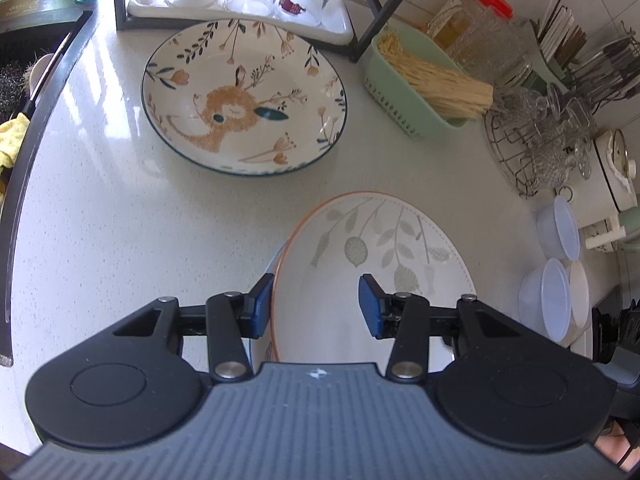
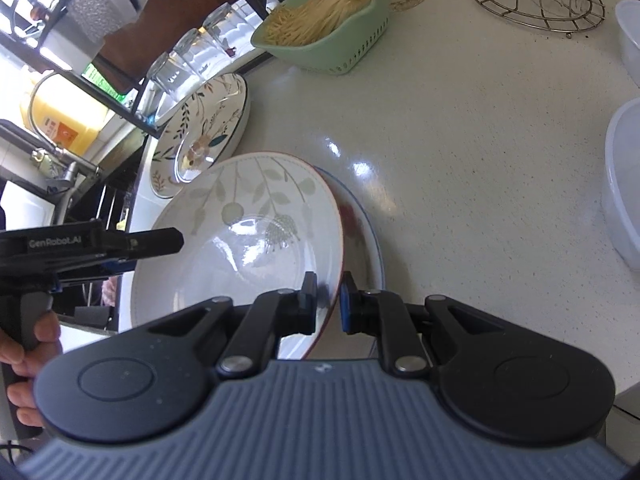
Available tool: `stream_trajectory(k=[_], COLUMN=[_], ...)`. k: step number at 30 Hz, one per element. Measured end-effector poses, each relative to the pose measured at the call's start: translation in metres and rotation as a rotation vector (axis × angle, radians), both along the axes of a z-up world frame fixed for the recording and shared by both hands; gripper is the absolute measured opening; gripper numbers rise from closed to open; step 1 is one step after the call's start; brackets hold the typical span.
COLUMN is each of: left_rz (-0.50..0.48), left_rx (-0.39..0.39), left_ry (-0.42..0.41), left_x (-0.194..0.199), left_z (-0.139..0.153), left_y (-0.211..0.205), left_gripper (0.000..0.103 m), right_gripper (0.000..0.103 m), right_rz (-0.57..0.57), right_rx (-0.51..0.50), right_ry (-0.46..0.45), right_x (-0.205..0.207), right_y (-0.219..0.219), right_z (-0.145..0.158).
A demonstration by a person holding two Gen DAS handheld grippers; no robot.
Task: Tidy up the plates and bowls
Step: 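Lift the leaf-pattern plate and stack it onto the rose plate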
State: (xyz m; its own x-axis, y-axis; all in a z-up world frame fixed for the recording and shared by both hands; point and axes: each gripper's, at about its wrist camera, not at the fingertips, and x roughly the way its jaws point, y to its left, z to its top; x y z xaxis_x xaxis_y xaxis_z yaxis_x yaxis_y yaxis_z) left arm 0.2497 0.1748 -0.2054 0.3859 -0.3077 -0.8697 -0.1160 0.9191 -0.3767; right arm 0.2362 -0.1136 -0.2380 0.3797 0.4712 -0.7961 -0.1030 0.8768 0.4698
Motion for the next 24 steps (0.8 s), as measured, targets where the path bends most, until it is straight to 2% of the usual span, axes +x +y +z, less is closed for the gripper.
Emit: stream_trajectory(k=[7, 18, 24], left_rz=[-0.010, -0.027, 0.006], left_rx=[0.009, 0.039, -0.003], left_ry=[0.018, 0.027, 0.055], left_x=[-0.0037, 0.0006, 0.0023], left_z=[-0.0044, -0.0045, -0.0062], left_y=[-0.0011, -0.0047, 0.0016], left_gripper=[0.050, 0.050, 0.050], right_gripper=[0.015, 0.017, 0.016], right_rz=[-0.006, -0.025, -0.038], right_rx=[-0.001, -0.024, -0.012], right_ry=[0.023, 0.007, 0.008], right_x=[-0.0032, -0.0031, -0.0054], right_y=[0.0001, 0.0049, 0.0025], right_z=[-0.0058, -0.0073, -0.0079])
